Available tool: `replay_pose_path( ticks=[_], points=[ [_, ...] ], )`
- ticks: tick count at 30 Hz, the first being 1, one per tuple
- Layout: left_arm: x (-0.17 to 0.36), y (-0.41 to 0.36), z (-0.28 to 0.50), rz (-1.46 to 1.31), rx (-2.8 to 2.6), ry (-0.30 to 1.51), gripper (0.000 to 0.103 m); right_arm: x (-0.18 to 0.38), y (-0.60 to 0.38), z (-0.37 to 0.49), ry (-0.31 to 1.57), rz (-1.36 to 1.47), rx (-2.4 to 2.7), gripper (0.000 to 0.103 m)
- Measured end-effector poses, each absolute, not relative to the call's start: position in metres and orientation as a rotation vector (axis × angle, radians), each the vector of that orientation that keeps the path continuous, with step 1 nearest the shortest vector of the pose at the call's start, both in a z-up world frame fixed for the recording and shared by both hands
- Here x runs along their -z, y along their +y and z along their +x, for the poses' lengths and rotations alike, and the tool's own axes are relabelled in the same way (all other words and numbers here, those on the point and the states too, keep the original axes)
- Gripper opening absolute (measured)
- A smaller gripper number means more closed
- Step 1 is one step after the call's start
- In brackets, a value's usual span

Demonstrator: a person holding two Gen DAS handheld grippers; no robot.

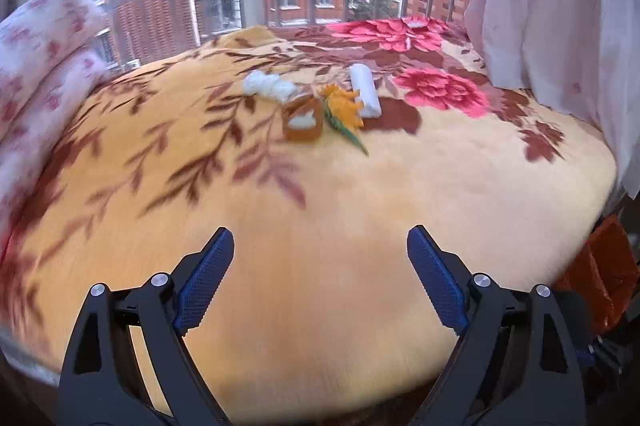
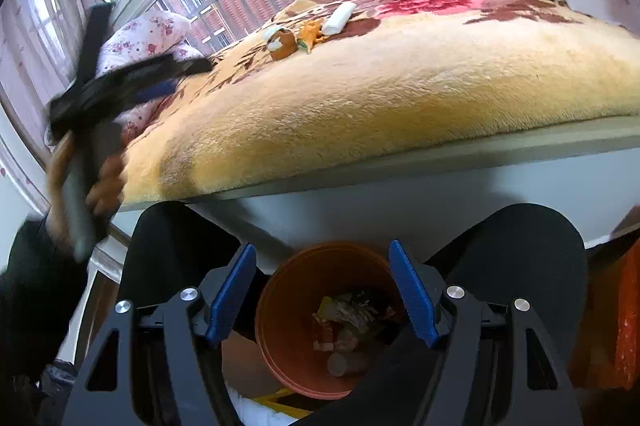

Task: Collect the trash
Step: 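Grasp the white foam tube with the right tool while the left tool grasps the brown sock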

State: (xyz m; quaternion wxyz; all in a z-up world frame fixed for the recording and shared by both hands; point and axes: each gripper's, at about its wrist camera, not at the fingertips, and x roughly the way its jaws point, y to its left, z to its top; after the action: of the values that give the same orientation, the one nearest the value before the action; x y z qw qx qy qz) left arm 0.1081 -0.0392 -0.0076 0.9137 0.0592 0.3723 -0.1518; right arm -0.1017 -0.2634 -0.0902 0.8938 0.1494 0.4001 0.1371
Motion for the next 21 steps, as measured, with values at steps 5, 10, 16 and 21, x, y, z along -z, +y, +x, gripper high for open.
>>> replay_pose_path(
  ticks=[5,10,16,21],
  points=[
    [0.025,-0.059,0.188,0.152,0.299,0.807,0.086,0.097,-0.274,-0.098,0.846,0.348,-0.270,0.069],
    [0.037,-0.074,0.240,0.175,0.286,0.847,0.086,0.104,-0.288,-0.096,0.859,0.390,-0.247,0.069],
    [0.056,-0.077,0.282,0.173,0.268,0.917,0.086,0.102,-0.295,-0.090,0.859,0.406,-0.238,0.069],
    [0.058,-0.074,0.291,0.118,0.346,0.914,0.066,0.098,-0.294,-0.090,0.857,0.424,-0.246,0.069]
  ],
)
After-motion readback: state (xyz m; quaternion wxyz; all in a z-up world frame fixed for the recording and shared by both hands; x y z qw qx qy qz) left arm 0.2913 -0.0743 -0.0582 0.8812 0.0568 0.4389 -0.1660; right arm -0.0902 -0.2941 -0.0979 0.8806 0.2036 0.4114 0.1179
